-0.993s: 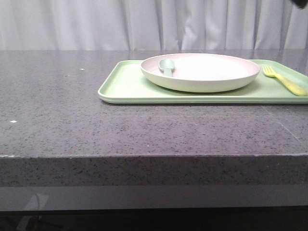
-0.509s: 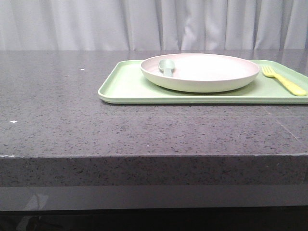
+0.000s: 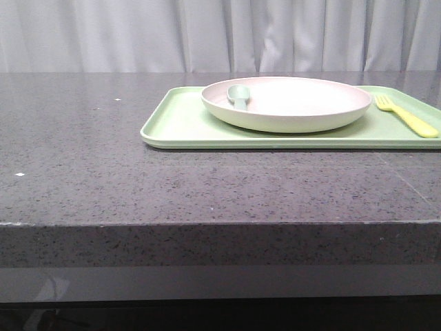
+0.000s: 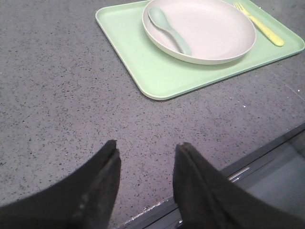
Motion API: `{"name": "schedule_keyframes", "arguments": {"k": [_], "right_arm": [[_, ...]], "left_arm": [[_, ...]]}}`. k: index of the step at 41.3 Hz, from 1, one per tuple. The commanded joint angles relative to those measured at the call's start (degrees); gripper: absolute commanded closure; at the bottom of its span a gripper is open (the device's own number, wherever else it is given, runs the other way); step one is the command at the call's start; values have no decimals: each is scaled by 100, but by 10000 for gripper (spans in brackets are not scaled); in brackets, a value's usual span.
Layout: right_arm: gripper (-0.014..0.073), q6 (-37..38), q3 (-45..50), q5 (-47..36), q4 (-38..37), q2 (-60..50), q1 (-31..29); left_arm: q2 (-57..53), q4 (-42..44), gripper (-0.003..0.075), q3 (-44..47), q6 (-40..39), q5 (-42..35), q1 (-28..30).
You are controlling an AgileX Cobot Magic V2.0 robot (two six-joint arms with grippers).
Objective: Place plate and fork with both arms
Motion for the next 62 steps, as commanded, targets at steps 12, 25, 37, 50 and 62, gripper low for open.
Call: {"name": "schedule_keyframes", "arguments": {"k": [12,25,37,50,62], "right_arm": [[662,-61,-109,-440,-71,-5,2],[662,-61,-109,-425,-71,-5,2],[662,-61,-109,-425,-71,-5,2],[662,-61,-109,-413,-71,-5,2],[662,-61,-109,-404,-71,-5,2]], "left_arm": [[-8,602,741,-145,-779,-481,23],[-8,1188,741,-145,-1315,-390,23],[-8,1188,741,-145,-1315,-390,23],[-1512,1959,741,1351,-1305,-1985,883],[-3323,1960,741,3591,-1305,-3861,1779]]}}
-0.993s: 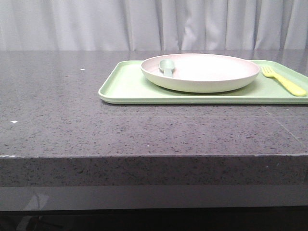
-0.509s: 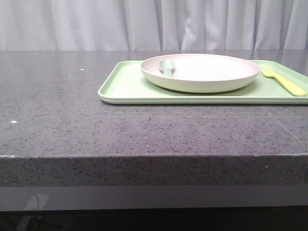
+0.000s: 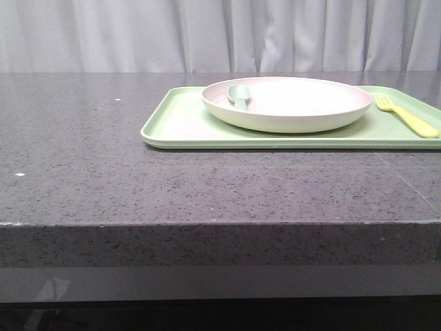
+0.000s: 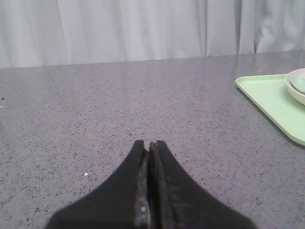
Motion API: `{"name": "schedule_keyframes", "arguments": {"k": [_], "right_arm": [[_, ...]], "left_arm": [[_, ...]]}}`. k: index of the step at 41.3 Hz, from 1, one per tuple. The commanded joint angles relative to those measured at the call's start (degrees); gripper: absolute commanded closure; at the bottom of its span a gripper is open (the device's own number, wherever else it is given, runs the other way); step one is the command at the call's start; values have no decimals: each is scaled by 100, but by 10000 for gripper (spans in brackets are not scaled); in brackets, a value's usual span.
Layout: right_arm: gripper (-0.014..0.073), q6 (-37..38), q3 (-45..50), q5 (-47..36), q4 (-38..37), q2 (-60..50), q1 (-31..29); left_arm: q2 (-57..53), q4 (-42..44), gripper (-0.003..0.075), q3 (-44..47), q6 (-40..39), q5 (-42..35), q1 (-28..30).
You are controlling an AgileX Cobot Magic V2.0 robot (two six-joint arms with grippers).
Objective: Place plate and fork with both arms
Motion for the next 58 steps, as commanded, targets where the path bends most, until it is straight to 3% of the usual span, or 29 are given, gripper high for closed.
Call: {"name": "schedule_keyframes", "arguments": {"k": [1,14,58], "right_arm": [[662,-52,-109,-404,-68,59,2],[662,-52,-109,-395,-68,59,2],[662,-52,-80,-463,-92,47,-3]], "left_arm": [[-381,5,741,375,-56,-933,135],[-912,-515,741,1117,-56,-1563,478],[-912,-527,741,1102,-56,-1495,478]]}}
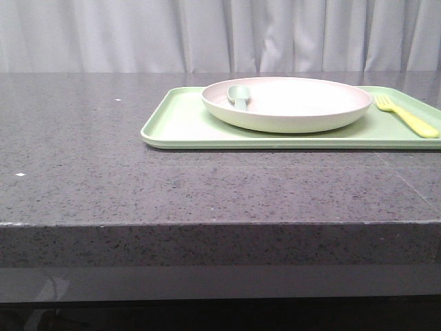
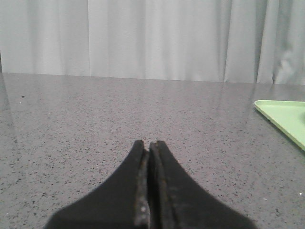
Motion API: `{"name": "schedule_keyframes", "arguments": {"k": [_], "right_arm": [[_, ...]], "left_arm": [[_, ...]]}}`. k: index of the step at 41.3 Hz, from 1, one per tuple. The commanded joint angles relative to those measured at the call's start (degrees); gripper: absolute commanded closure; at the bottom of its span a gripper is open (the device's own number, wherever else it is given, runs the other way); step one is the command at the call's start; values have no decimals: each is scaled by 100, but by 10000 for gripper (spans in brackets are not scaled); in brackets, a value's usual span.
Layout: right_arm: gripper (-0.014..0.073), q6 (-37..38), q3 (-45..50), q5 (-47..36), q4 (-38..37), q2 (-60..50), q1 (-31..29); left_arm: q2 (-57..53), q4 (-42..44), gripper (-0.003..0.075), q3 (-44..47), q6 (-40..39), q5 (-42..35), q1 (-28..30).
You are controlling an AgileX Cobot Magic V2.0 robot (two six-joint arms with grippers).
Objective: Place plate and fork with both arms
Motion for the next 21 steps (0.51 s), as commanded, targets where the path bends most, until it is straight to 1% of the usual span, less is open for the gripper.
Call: {"name": "schedule_keyframes", "arguments": {"k": [1,3,6,9,14,17,21], "right_arm": [[662,-52,-53,-512,-139,25,-18],[662,-52,93,-734,-287,-64,-51],[662,-52,522,-1452,-290,-327,-139],[662,-52,1152,-2351,-311,-625,-258],[662,-52,2454,-3906,-322,-1170,-523],[662,-52,3110,-4562,-322,-1471,-688],[662,-52,3883,-5201,-276,-1853,-914]], "left_arm": [[-140,-51,741,50,-56,-519,13],[-140,-51,741,50,-56,-519,13],[-140,-51,741,50,-56,-519,13],[-140,-51,741,50,-56,-519,13],[-140,-51,741,50,-56,-519,13],[-140,-51,741,50,-56,-519,13],[-140,-51,741,50,-56,-519,13]]}}
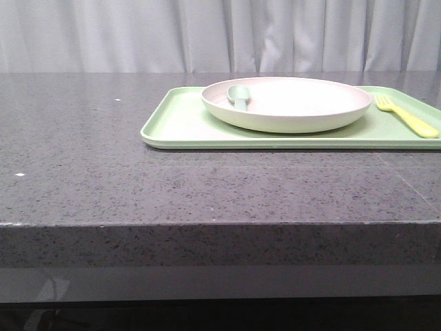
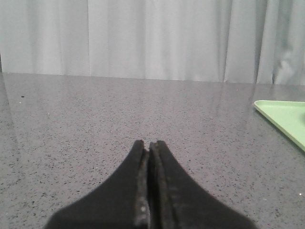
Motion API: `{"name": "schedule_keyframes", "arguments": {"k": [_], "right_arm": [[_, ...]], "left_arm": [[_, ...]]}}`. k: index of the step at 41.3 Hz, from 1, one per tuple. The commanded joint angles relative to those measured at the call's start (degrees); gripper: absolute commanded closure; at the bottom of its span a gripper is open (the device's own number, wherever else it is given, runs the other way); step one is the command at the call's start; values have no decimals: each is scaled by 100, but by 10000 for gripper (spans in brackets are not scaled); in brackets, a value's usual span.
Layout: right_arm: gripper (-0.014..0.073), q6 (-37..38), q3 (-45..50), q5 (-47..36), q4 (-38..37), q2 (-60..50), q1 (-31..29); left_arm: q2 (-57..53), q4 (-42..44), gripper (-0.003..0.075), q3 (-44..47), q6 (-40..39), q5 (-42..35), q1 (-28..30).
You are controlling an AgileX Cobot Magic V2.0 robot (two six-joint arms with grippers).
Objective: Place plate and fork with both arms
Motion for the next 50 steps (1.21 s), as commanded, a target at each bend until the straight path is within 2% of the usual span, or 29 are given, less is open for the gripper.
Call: {"name": "schedule_keyframes", "arguments": {"k": [1,9,21,50], "right_arm": [[662,-52,487,-1217,-43,-256,-217],[662,-52,1182,-1733,-37,-738,-371],[662,-52,1662,-2484,-37,-778,-343],[662,-52,1656,-2526,-37,-778,-349]], "left_arm": [[-140,-42,741,50,-56,-519,13],[-140,-42,741,50,-56,-519,13],[-140,-42,741,50,-56,-519,13],[-140,-42,741,50,-56,-519,13]]}}
